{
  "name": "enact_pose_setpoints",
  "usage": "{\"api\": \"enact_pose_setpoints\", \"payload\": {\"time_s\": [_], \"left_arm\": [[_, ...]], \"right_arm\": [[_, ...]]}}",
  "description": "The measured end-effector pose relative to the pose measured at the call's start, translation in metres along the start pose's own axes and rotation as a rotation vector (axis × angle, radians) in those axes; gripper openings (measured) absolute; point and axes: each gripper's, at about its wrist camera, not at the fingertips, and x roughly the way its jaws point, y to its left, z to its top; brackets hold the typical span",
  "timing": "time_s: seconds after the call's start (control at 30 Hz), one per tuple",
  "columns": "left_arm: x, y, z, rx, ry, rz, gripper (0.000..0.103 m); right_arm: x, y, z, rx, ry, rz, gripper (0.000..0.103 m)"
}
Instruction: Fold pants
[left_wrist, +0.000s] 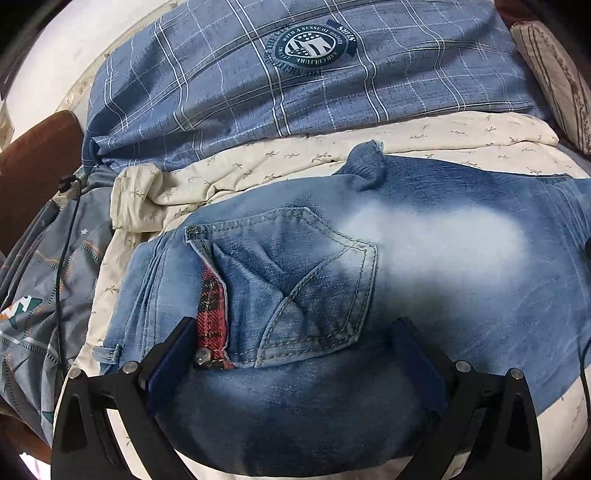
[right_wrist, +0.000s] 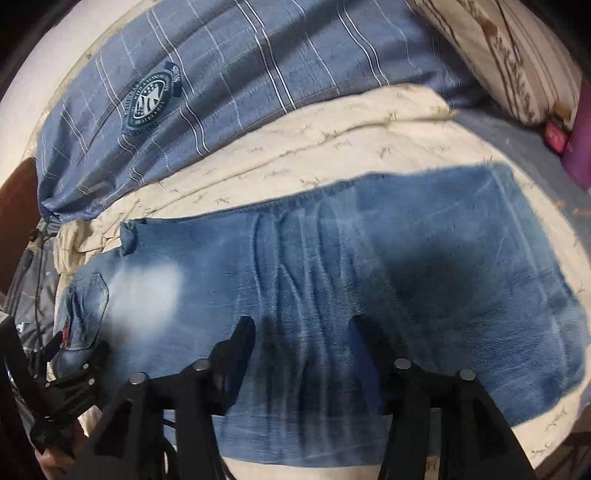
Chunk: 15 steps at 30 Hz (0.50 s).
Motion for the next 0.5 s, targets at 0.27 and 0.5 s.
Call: {"api": "enact_pose_setpoints", "payload": {"time_s": [0.27, 0.5], "left_arm": [[-0.036, 0.008, 0.007, -0.068, -0.188, -0.066, 0.103], [-0.031, -0.008, 0.011, -0.050, -0.120, -0.180, 0.103]], "right_arm": [[-0.061, -0.057, 0.012, 0.174, -0.269, 0.080, 0.057], [-0.070, -0.093, 0.010, 0.297, -0.281, 0.118, 0.057]]}}
